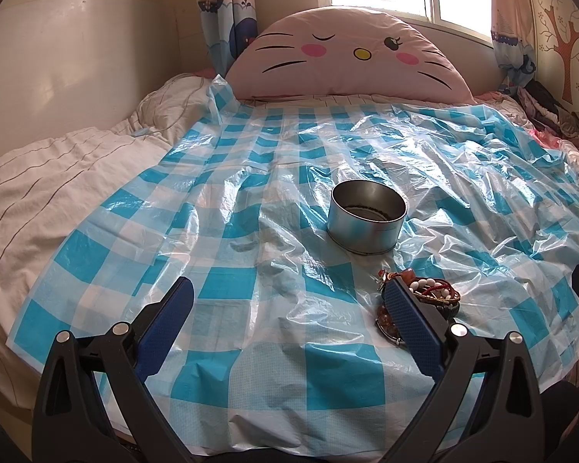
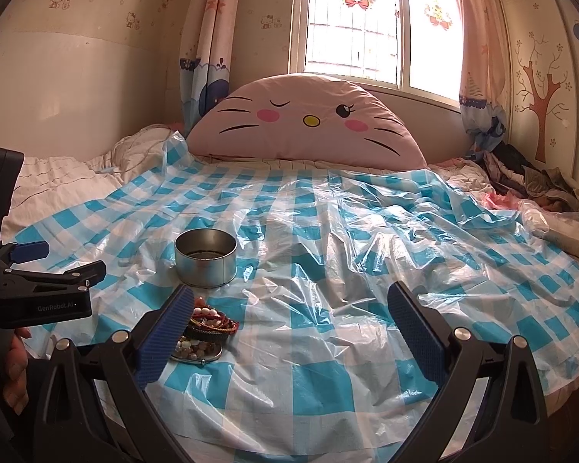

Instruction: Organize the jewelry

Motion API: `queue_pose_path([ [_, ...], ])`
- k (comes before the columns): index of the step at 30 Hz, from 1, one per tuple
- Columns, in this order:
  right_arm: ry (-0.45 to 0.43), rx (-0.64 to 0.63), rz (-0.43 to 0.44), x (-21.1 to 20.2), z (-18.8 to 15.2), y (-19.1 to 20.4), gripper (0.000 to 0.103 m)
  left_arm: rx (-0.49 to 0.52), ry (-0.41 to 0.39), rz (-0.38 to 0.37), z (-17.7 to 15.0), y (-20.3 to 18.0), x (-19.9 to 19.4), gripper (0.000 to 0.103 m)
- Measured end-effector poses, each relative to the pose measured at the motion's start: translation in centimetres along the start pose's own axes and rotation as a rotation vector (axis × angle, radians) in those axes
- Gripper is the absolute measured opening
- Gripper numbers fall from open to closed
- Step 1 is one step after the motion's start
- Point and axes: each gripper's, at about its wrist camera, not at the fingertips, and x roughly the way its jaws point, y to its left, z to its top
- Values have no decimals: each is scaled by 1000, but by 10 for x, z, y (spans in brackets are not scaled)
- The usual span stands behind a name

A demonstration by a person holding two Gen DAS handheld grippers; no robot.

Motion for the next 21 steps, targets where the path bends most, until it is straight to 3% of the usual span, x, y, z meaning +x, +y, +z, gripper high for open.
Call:
queue_pose_path([
  [18, 11, -2, 6, 2, 2, 0, 96, 1, 2, 0, 0, 0, 1, 96],
  [21, 33, -14, 56, 6, 6, 0, 96, 10, 4, 2, 0, -2, 1, 96],
])
